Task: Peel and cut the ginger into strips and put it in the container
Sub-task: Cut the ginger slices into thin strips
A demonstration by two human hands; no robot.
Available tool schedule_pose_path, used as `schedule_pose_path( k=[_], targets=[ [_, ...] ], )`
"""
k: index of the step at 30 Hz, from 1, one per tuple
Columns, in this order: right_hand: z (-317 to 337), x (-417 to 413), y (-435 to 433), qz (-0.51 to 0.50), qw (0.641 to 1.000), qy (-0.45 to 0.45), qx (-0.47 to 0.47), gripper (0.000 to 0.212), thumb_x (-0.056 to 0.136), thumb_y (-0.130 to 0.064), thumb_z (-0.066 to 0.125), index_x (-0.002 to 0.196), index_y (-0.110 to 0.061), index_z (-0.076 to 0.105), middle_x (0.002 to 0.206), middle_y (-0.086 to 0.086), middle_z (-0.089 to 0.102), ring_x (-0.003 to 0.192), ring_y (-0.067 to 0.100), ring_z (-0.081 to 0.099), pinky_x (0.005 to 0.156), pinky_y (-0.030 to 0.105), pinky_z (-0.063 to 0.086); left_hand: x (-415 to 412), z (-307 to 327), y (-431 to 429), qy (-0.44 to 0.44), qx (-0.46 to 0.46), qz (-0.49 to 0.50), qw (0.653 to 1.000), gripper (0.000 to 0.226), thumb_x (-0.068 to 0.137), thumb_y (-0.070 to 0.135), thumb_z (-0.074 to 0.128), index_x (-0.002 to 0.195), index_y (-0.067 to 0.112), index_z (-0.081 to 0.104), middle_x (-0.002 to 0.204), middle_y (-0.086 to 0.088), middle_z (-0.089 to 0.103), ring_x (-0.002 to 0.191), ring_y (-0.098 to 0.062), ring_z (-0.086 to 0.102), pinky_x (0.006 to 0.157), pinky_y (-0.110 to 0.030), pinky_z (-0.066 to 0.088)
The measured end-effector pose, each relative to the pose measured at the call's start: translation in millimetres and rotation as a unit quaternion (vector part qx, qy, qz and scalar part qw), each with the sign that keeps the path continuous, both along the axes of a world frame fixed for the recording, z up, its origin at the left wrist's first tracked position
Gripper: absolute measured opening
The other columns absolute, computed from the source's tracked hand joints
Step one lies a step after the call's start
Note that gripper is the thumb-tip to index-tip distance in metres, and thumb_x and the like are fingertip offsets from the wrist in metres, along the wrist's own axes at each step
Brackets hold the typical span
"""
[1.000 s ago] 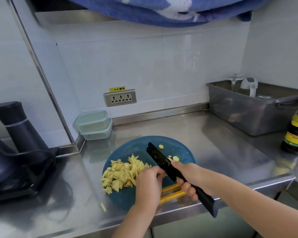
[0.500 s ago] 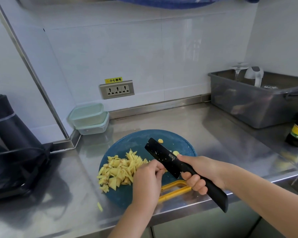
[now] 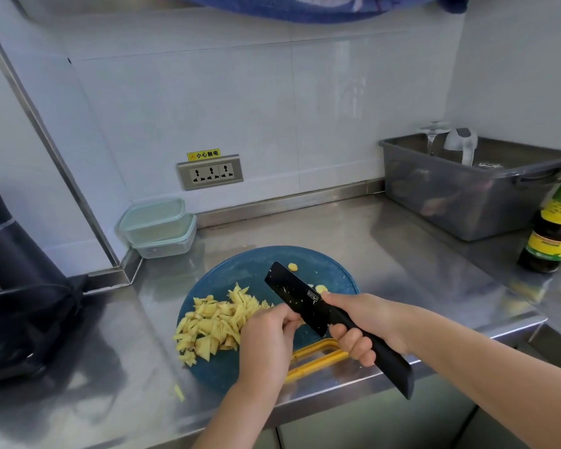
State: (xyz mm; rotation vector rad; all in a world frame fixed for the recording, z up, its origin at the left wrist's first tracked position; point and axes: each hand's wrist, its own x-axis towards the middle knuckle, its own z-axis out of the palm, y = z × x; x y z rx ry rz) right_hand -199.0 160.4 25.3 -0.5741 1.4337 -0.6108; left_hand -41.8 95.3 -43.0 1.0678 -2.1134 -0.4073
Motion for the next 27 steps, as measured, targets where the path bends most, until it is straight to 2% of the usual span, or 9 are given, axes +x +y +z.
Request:
schedule_pose_path(
  k=[8, 12, 15, 23, 27],
  targets=[
    [-8.1, 2.1, -1.0, -0.023, 0.999, -0.045, 0.008, 0.060, 0.094, -0.065, 0.033, 0.057, -0.018, 0.042, 0.046, -0.006, 0.030, 0.034, 0.007, 0.027, 0.032, 0.018, 0.028, 0.5, 2.3, -0.3, -0.018, -0.009, -0.011, 1.000, 0.011, 0.080, 0.012, 0.073, 0.087, 0.020, 0.075, 0.080, 0.010, 0.070, 0.074, -0.003, 0.060, 0.063, -0.004, 0.037],
    [-8.4, 6.5, -6.1, -0.020, 0.999, -0.038, 0.009, 0.062, 0.094, -0.064, 0.033, 0.055, -0.018, 0.043, 0.046, -0.006, 0.031, 0.034, 0.007, 0.029, 0.033, 0.018, 0.029, 0.8, 0.7, -0.6, -0.013, -0.007, -0.011, 1.000, 0.012, 0.081, 0.011, 0.073, 0.090, 0.018, 0.075, 0.082, 0.007, 0.071, 0.076, -0.004, 0.061, 0.065, -0.004, 0.037],
    [-7.0, 9.8, -9.3, -0.022, 0.999, -0.020, 0.015, 0.062, 0.094, -0.064, 0.034, 0.055, -0.017, 0.044, 0.046, -0.005, 0.032, 0.034, 0.008, 0.030, 0.033, 0.018, 0.030, 0.2, -0.7, -0.3, -0.010, -0.022, -0.008, 1.000, 0.012, 0.077, 0.008, 0.075, 0.085, 0.017, 0.076, 0.077, 0.006, 0.071, 0.071, -0.005, 0.062, 0.064, -0.007, 0.040],
    [6.7, 42.0, -21.3, -0.017, 0.984, 0.175, 0.031, 0.060, 0.093, -0.066, 0.031, 0.061, -0.016, 0.041, 0.048, -0.002, 0.038, 0.031, 0.010, 0.033, 0.035, 0.017, 0.031, -0.5, -3.2, -0.5, -0.025, -0.058, 0.004, 0.998, 0.014, 0.071, 0.004, 0.079, 0.070, 0.015, 0.072, 0.062, 0.004, 0.066, 0.055, -0.010, 0.060, 0.051, -0.021, 0.048],
    [4.2, 58.6, -32.2, 0.014, 0.960, 0.278, 0.030, 0.067, 0.096, -0.063, 0.022, 0.067, -0.006, 0.043, 0.057, 0.010, 0.043, 0.044, 0.021, 0.040, 0.052, 0.029, 0.038, -0.3, -2.3, 0.3, -0.046, -0.060, 0.028, 0.997, 0.009, 0.077, 0.008, 0.074, 0.072, 0.014, 0.070, 0.064, 0.002, 0.065, 0.058, -0.013, 0.059, 0.052, -0.025, 0.049]
  ],
)
